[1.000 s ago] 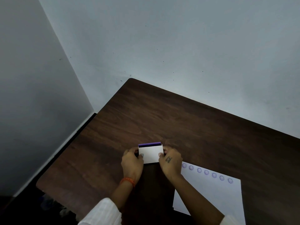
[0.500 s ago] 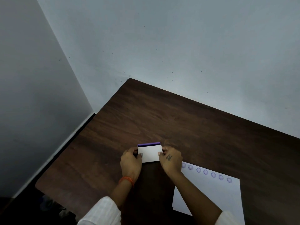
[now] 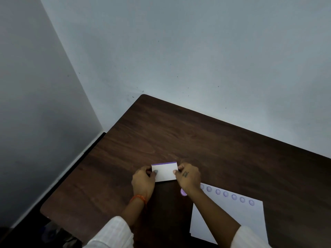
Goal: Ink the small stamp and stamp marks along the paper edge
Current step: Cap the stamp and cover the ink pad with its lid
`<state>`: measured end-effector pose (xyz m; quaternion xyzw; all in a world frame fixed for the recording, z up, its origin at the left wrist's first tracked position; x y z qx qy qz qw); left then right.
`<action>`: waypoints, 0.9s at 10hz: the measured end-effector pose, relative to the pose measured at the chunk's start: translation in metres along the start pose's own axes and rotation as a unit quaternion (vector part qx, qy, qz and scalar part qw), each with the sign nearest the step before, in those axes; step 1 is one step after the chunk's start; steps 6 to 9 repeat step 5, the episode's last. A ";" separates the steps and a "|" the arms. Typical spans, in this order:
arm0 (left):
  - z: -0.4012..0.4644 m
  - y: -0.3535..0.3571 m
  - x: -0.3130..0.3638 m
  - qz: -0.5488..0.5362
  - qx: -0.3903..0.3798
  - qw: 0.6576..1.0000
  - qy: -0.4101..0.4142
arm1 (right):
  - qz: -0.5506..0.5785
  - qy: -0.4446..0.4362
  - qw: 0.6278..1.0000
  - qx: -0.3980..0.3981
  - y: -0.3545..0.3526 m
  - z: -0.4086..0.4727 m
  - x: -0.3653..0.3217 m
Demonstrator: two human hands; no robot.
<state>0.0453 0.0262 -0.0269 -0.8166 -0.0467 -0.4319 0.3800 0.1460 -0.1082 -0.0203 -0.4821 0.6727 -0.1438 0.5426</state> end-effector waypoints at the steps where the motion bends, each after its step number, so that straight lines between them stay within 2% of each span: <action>1: -0.003 -0.003 0.007 0.027 0.028 0.999 0.016 | 0.017 -0.030 0.999 0.028 -0.012 -0.005 -0.008; 2: -0.004 -0.007 0.028 0.081 0.071 0.989 0.103 | 0.004 -0.084 0.993 0.078 -0.027 -0.010 -0.022; 3: -0.002 -0.008 0.061 0.158 0.076 0.963 0.205 | -0.018 -0.176 0.978 0.108 -0.043 -0.015 -0.040; 4: 0.001 -0.007 0.098 0.236 0.075 0.918 0.311 | -0.096 -0.230 0.959 0.133 -0.063 -0.014 -0.053; 5: 0.007 -0.011 0.145 0.281 0.086 0.879 0.375 | -0.136 -0.249 0.941 0.184 -0.095 -0.011 -0.067; 9: 0.007 -0.011 0.145 0.281 0.086 0.879 0.375 | -0.136 -0.249 0.941 0.184 -0.095 -0.011 -0.067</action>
Point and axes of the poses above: each hand's wrist, its own z-axis towards the middle knuckle, its own y-axis out of the palm, x = y × z, the point moved 4 cm from there along z, towards the middle knuckle, and after that the axes turned 9 degrees about -x, right-handed, at the moved point
